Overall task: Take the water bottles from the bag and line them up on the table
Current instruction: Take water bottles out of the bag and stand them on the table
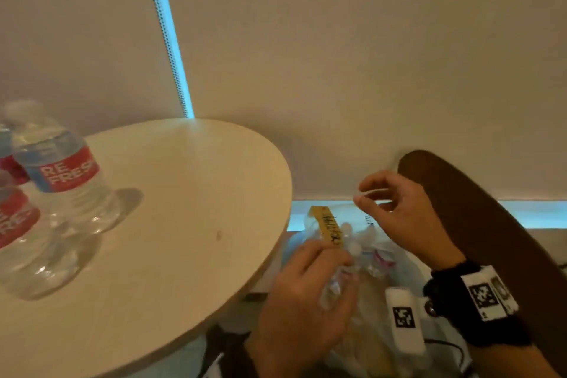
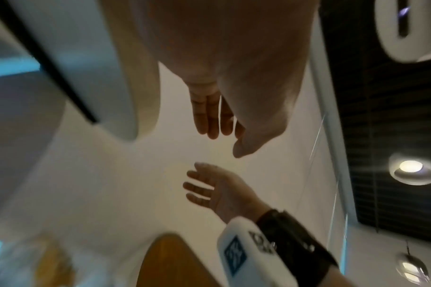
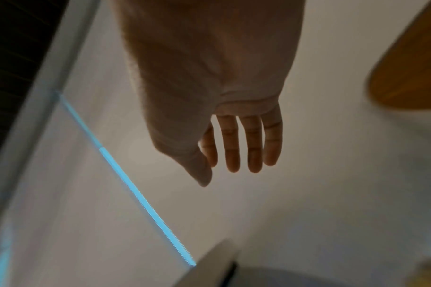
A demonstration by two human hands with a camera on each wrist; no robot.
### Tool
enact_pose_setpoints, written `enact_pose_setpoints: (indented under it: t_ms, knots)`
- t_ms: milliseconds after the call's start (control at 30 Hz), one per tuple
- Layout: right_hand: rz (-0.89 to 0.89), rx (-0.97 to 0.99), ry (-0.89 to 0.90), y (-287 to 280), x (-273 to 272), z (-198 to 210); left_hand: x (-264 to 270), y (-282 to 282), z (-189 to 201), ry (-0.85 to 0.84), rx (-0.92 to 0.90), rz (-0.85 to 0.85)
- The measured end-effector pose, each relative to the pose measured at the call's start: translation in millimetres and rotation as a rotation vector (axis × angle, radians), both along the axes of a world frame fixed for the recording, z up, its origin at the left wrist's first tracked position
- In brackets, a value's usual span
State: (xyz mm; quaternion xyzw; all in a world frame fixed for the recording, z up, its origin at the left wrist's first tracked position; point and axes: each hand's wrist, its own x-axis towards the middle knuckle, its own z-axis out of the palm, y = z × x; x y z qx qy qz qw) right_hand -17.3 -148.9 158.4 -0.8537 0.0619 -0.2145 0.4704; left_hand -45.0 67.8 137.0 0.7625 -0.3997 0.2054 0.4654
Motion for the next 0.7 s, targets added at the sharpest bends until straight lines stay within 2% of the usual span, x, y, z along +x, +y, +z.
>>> enact_pose_setpoints:
  t_ms: [100, 200, 267, 333, 400, 467, 533, 600, 700]
  knots:
    - [-0.085, 0.02, 0.113, -31, -15, -54, 3, -52, -54, 0.113, 0.185, -0.098]
    - [-0.104, -0.03, 0.287, -43, -25, -101, 8, -88, -102, 0.491, 0.278, -0.14]
    - [-0.101, -0.07, 0.369, -45, -27, -126, 10, -103, -125, 0.645, 0.207, -0.086]
    - [-0.102, -0.11, 0.426, -45, -25, -146, 15, -113, -147, 0.775, 0.239, 0.01]
    - [-0.109, -0.082, 0.464, -45, -21, -163, 18, -118, -163, 0.852, 0.385, 0.145]
    - [-0.098, -0.1, 0.474, -46, -15, -177, 21, -119, -174, 0.833, 0.309, 0.206]
    - [0.001, -0.038, 0.454, -46, -6, -190, 25, -124, -181, 0.861, 0.153, 0.267]
    - [0.061, -0.028, 0.429, -43, 0, -188, 32, -129, -182, 0.892, 0.089, 0.35]
    - [0.023, -0.055, 0.39, -38, 2, -185, 37, -133, -181, 0.932, 0.155, 0.364]
